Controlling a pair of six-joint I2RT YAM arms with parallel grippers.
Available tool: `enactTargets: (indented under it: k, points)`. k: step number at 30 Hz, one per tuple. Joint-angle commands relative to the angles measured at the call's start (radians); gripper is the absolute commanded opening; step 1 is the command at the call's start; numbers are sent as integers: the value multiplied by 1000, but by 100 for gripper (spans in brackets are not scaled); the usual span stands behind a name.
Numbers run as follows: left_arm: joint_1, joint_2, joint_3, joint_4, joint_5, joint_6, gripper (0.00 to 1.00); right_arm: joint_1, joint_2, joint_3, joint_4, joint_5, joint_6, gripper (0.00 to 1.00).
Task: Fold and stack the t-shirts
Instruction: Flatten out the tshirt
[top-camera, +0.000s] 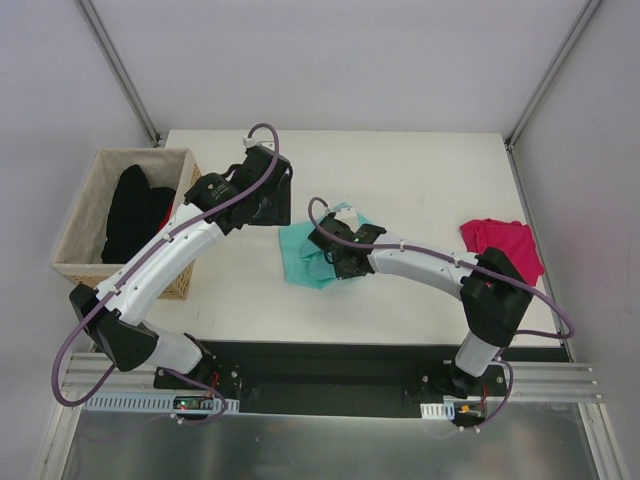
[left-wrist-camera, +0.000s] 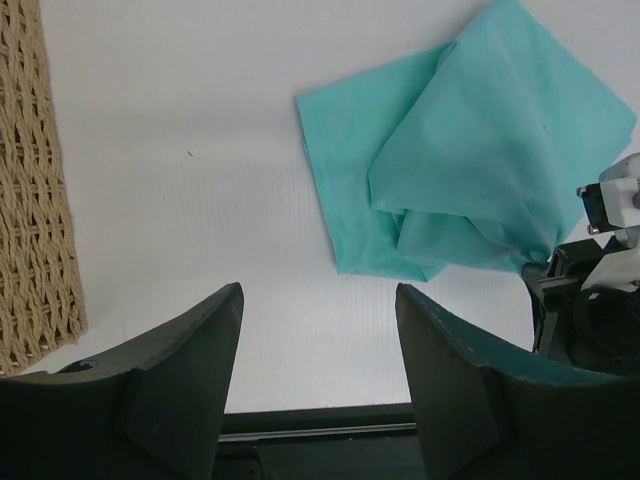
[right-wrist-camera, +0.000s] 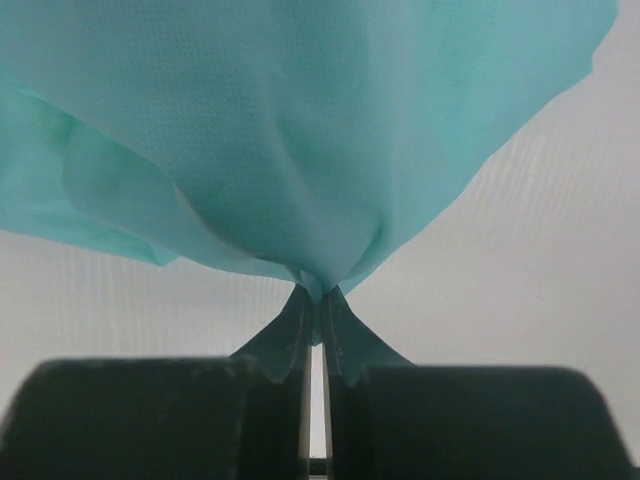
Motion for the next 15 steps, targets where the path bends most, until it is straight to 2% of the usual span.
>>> enactTargets:
  k: [1, 6, 10, 15]
  points:
    - [21, -27, 60, -20, -42, 9, 63, -12, -49, 88, -107, 130, 9, 1]
    - [22, -13, 91, -11, -45, 7, 63, -72, -63, 253, -191, 235, -89, 1]
    - [23, -19, 97, -1, -43, -5, 62, -146, -51, 379, -213, 256, -207, 1]
    - [23, -42, 74, 7, -48, -28, 62, -259, -34, 454, -208, 252, -316, 1]
